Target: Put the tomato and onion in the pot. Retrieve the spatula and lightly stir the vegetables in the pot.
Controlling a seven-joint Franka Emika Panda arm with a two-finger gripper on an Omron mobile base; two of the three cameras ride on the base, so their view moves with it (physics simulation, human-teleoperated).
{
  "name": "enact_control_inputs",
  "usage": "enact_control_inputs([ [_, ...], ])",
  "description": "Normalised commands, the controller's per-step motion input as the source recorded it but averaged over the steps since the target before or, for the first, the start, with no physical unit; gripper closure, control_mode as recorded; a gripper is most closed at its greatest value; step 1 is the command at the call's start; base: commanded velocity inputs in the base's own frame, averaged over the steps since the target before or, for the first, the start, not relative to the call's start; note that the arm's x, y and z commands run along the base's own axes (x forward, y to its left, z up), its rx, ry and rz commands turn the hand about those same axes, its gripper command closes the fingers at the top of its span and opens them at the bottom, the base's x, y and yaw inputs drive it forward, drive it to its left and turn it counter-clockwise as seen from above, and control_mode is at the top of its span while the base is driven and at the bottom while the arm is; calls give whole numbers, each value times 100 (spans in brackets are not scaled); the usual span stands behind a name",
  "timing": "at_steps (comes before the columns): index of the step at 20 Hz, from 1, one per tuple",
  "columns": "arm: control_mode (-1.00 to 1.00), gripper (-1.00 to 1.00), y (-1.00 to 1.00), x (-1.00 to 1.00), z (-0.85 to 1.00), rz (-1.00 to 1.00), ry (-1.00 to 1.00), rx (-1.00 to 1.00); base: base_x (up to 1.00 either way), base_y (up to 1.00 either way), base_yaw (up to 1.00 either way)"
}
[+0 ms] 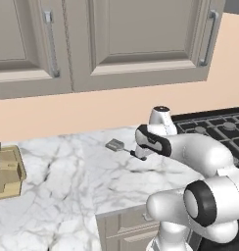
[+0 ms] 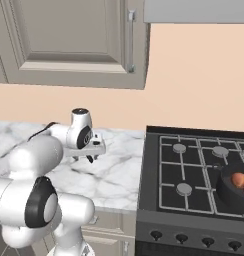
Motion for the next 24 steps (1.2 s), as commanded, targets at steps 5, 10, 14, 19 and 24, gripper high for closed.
enact_control_inputs([
  [5, -100, -100, 0, 42, -21, 0, 0, 0, 0, 0, 0],
  [10, -100, -100, 5, 52, -29, 0, 0, 1, 0, 0, 0],
  [14, -100, -100, 21, 37, -31, 0, 1, 0, 0, 0, 0],
  [19, -100, -100, 9, 31, -7, 0, 8, 0, 0, 0, 0],
  [24, -100, -100, 0, 24, 0, 0, 8, 0, 0, 0, 0],
])
